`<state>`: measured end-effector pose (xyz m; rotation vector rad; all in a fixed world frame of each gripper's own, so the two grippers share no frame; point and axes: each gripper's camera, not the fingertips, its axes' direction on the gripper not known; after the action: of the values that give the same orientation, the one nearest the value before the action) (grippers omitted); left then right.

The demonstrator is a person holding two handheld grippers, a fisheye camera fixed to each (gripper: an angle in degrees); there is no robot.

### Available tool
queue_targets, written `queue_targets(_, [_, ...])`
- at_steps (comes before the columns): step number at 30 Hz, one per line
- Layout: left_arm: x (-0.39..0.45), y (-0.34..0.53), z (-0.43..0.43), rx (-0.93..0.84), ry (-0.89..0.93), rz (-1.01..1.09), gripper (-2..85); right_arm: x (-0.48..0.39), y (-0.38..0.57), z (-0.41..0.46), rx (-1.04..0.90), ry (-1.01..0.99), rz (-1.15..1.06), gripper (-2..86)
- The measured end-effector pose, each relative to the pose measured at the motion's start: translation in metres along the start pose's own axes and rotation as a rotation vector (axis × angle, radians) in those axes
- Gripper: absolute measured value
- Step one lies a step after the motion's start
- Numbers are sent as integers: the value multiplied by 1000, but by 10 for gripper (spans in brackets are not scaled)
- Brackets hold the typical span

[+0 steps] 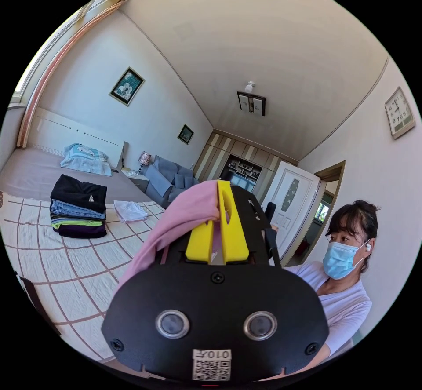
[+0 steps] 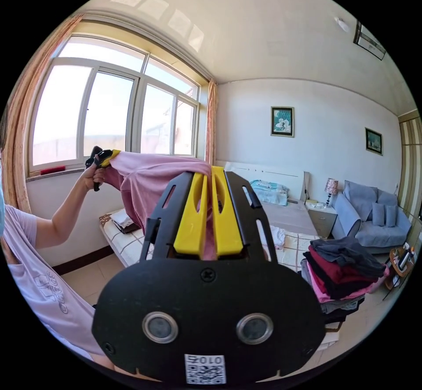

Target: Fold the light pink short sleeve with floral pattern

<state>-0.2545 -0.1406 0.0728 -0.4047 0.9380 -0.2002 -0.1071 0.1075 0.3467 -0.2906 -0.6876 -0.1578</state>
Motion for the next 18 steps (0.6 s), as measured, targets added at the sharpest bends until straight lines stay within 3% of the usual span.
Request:
queue_targets(10, [-15, -10, -2, -25, -40, 19, 63, -23, -9, -18, 74, 6, -80, 31])
queue_targets(13, [-80, 12, 22, -64, -20, -120, 63, -17, -5, 16, -21, 94, -106, 31])
queue_targets(17, [-182, 38, 72, -98, 91, -339, 62, 38, 6, 103, -317, 140, -7, 31])
queue_targets(18, [-187, 35, 78, -84, 111, -335, 62, 47, 3, 101, -263, 145, 17, 32])
